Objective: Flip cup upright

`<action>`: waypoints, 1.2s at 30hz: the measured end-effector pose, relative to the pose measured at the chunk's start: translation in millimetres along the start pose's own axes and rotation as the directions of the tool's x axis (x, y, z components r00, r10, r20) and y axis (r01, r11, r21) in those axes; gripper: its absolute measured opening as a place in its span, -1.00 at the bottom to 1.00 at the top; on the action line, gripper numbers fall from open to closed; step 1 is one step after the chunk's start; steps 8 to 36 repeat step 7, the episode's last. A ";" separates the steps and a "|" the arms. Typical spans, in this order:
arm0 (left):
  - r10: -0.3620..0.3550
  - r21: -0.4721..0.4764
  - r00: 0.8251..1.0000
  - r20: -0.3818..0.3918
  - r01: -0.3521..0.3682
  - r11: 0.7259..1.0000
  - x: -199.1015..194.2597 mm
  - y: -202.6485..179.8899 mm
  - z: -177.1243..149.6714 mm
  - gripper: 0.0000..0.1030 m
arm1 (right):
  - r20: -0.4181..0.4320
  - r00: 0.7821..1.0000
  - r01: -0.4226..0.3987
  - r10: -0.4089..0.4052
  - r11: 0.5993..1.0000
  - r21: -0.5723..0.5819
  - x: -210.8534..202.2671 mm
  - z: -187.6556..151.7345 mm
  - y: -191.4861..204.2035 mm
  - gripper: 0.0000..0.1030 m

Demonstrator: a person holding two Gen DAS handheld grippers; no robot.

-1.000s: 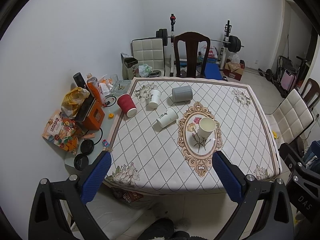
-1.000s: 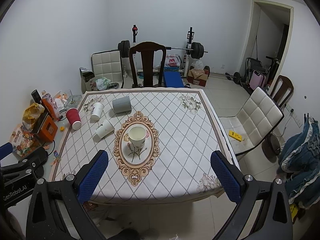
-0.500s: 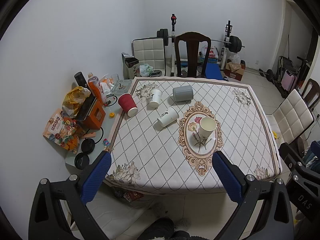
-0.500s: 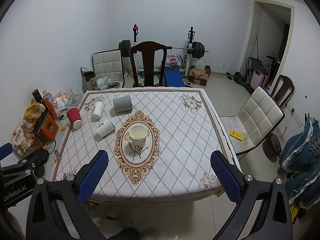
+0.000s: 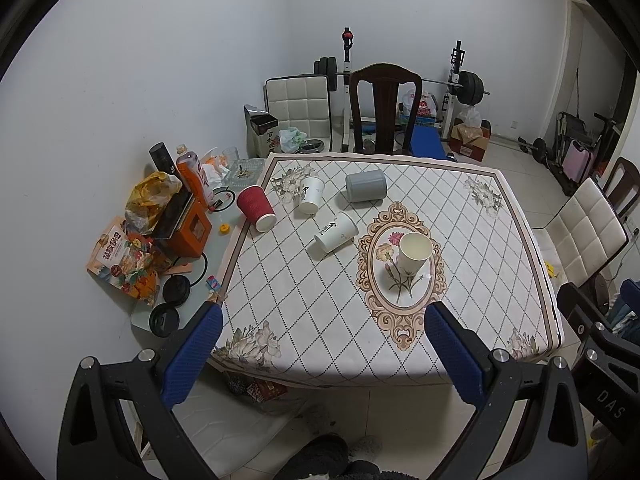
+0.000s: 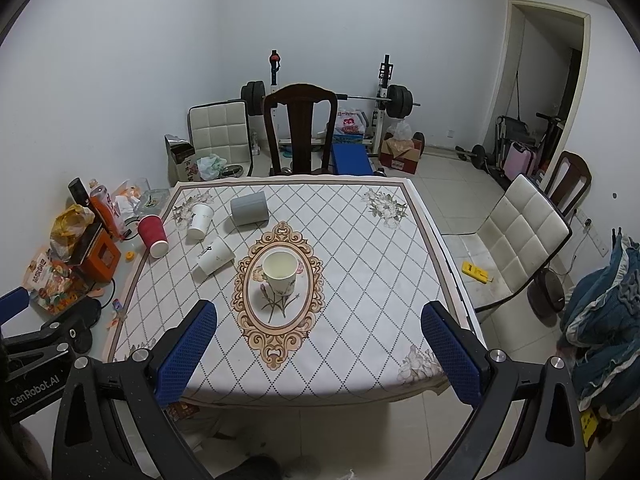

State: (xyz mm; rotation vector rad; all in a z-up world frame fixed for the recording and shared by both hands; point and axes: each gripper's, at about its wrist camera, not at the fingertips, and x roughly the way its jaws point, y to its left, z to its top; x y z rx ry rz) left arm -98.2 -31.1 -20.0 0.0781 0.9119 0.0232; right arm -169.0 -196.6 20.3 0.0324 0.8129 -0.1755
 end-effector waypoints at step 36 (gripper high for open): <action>0.000 -0.002 1.000 0.002 0.000 1.000 -0.5 0.6 0.0 1.00 | -0.002 1.000 -0.005 0.005 1.000 0.000 0.4 -1.2 -0.7 1.00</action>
